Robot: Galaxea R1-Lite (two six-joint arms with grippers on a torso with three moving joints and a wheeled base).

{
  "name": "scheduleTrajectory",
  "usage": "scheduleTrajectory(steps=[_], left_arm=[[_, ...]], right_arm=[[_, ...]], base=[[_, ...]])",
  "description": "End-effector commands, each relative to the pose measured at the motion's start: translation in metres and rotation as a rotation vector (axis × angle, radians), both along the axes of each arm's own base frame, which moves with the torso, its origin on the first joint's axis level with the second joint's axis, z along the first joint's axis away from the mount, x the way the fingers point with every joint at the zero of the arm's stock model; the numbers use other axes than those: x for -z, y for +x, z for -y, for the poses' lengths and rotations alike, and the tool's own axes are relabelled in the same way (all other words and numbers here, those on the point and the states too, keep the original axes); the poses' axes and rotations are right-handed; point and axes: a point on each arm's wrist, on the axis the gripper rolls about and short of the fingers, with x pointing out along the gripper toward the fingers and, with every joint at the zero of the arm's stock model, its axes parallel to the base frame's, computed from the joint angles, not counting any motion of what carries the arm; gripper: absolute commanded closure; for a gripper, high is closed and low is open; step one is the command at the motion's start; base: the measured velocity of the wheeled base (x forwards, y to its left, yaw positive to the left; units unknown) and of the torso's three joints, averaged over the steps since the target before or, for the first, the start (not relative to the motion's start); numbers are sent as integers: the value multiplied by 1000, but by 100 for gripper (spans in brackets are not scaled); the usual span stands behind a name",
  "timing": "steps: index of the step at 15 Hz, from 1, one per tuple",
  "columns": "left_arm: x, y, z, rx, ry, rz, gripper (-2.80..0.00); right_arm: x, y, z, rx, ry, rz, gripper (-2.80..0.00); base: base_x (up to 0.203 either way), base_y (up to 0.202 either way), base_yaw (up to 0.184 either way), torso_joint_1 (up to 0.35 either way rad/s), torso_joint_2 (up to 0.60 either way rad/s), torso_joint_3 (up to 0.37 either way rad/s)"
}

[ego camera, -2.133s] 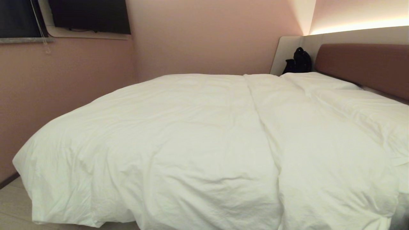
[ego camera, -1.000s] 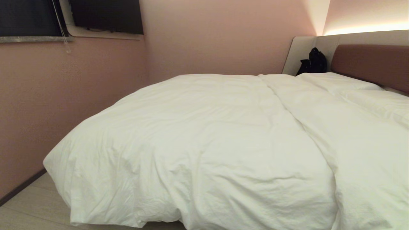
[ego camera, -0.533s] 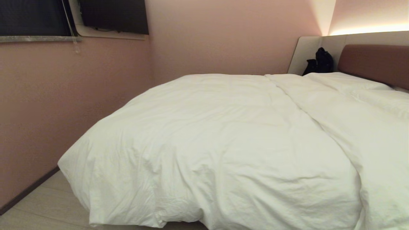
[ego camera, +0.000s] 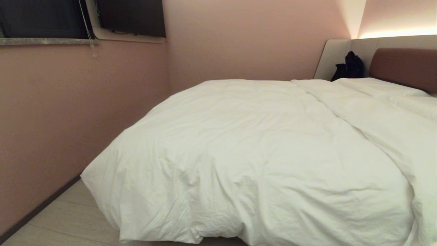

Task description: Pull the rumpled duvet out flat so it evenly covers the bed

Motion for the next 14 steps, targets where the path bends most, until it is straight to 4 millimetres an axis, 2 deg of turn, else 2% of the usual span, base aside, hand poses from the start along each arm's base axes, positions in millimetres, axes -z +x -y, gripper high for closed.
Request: scheduleTrajectory(steps=[1, 14], left_arm=[[0, 0, 0, 0, 0, 0, 0], [0, 0, 0, 0, 2, 1, 0]], right_arm=[[0, 0, 0, 0, 0, 1, 0], [0, 0, 0, 0, 0, 1, 0]], base=[[0, 195, 2, 2, 2, 2], [0, 194, 0, 2, 2, 4]])
